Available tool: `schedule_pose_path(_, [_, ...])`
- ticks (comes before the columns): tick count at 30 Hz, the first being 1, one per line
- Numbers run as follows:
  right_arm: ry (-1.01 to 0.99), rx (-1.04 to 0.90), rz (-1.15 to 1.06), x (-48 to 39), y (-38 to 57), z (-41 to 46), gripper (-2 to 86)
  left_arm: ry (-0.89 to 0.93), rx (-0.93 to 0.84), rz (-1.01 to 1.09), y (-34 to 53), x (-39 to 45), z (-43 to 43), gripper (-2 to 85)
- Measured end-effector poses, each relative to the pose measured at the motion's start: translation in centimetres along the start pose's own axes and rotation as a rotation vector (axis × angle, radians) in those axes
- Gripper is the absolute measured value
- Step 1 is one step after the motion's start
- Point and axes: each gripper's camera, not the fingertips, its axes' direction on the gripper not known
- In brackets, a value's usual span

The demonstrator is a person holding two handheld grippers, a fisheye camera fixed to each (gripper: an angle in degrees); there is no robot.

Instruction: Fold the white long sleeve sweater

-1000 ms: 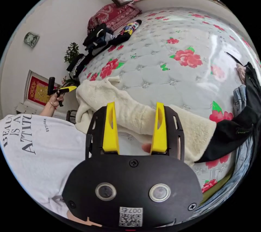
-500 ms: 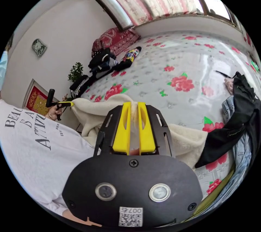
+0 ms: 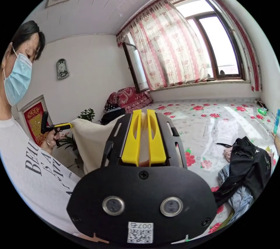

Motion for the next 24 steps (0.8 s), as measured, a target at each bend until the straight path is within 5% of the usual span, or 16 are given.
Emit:
schedule_pose_path(10, [0.135, 0.400, -0.305, -9.6, -6.5, -15.9, 1.3, -0.222, 0.572, 0.269, -0.2, 11.1, -15.6, 2.0])
schedule_pose_path(14, [0.181, 0.502, -0.376, -10.8, -11.0, -17.7, 1.6, -0.236, 0.629, 0.329, -1.2, 11.7, -15.8, 2.2])
schedule_pose_path(18, [0.180, 0.396, -0.386, -8.3, -18.5, -9.5, 2.2, -0.262, 0.530, 0.307, -6.0, 9.1, -9.4, 2.9])
schedule_pose_path(22, [0.296, 0.212, -0.284, -2.9, -25.2, 6.0, 4.3, -0.223, 0.163, 0.257, -14.9, 3.0, 6.8, 5.6])
schedule_pose_path(24, [0.414, -0.045, -0.125, 2.5, -25.6, 15.9, 7.5, -0.163, -0.002, 0.143, -15.7, -1.1, 14.7, 8.2])
